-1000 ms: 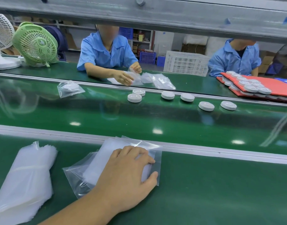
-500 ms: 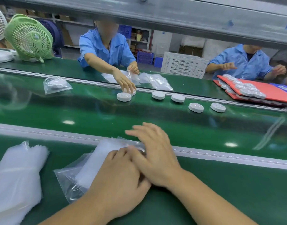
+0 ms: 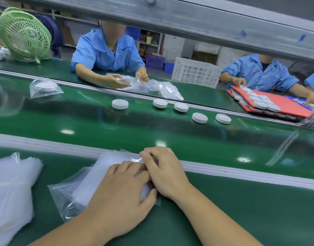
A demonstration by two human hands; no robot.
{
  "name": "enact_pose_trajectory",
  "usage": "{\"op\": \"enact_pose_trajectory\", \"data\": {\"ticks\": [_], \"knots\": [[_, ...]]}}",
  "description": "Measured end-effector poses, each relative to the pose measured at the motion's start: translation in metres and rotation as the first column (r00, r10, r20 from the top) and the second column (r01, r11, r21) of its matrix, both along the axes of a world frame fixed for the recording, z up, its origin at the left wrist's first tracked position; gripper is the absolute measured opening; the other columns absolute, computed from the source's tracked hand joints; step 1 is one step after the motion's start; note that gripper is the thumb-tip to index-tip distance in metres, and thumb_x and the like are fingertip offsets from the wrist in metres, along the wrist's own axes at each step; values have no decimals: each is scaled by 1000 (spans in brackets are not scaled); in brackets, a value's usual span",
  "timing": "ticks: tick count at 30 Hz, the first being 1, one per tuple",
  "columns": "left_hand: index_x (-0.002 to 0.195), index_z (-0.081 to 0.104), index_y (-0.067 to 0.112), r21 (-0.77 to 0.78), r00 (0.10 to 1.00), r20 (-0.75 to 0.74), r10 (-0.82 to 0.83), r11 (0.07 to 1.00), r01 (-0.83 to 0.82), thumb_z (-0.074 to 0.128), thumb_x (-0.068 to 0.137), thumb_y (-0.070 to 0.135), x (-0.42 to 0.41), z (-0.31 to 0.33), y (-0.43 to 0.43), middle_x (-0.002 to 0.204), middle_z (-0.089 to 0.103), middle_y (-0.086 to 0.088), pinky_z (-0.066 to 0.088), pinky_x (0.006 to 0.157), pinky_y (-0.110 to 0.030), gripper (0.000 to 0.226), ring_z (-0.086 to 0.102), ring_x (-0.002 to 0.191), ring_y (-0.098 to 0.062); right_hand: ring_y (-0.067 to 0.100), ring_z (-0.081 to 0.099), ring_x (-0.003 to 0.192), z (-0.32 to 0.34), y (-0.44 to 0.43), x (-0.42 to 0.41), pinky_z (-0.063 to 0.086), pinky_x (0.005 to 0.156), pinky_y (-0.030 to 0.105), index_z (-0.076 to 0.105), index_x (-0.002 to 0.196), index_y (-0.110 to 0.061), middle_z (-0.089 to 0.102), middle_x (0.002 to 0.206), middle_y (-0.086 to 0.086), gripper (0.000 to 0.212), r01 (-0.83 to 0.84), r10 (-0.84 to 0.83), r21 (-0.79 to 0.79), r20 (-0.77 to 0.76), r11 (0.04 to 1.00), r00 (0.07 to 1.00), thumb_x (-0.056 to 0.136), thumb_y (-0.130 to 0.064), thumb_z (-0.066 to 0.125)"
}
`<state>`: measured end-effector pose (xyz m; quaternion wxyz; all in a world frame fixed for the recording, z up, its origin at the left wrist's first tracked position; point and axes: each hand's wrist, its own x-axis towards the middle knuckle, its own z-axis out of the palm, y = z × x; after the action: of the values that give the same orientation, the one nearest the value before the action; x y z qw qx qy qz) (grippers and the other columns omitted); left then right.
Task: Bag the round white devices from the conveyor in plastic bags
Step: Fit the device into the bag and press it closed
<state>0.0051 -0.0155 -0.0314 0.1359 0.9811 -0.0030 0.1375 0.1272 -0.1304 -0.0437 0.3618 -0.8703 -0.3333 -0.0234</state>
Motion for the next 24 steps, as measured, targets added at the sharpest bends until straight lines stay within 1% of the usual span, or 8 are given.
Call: {"op": "enact_pose_trajectory", "data": {"ticks": [3,6,11,15,18,22,23,24], "knots": [[121,52,50,-11,1000,-26,3,1000,-3,24,90,65,-1,1,1,126,44,31,29,104,-29,44,38,119,-3,5,35,138,1,0,5,30,116,36,66,119,-42,56,141,-17,52,79,-76,-59,55,995,996,88,-67,33],[125,53,50,-26,1000,-28,2,1000,-3,21,87,67,-1,-3,3,133,41,33,22,107,-27,52,33,125,1,18,16,155,4,-13,34,17,122,44,56,135,-44,32,165,-2,57,228,-132,-298,312,927,941,89,-69,35],[123,54,52,-87,1000,-19,3,996,-5,25,86,71,1,-3,3,128,40,35,14,105,-22,52,30,124,5,30,23,153,17,-37,115,23,120,53,44,148,-40,31,165,8,61,436,-365,-438,240,786,899,95,-67,37],[120,58,50,-73,1000,-19,-21,997,19,30,82,69,8,-1,2,128,43,33,14,104,-24,50,34,124,2,35,31,145,32,-29,171,34,113,53,44,148,-36,39,156,9,62,525,-419,-547,317,652,851,95,-67,37],[92,71,49,-99,998,-46,-37,995,33,49,70,65,10,-1,0,108,62,27,29,92,-30,35,60,102,-4,33,13,155,46,-3,213,21,121,59,42,148,-34,27,164,12,62,580,-441,-469,380,666,813,94,-64,41],[81,69,53,-74,996,-33,-82,994,80,44,65,67,17,-6,4,99,64,28,32,88,-27,33,66,89,-2,37,6,157,55,27,262,12,119,64,26,154,-27,11,169,18,71,606,-443,-159,543,780,713,93,-61,40],[82,68,54,-41,994,-42,-98,995,96,44,65,66,18,-7,5,98,65,29,35,90,-26,32,67,88,-2,38,4,157,51,30,276,9,120,62,19,157,-28,6,170,18,73,613,-463,-164,516,773,721,95,-63,35],[83,67,55,5,993,-46,-109,994,109,48,62,65,20,-8,7,98,65,30,38,92,-24,30,67,88,0,39,4,157,43,33,288,7,121,59,14,159,-29,5,170,18,73,599,-448,-280,451,751,772,98,-65,30]]}}
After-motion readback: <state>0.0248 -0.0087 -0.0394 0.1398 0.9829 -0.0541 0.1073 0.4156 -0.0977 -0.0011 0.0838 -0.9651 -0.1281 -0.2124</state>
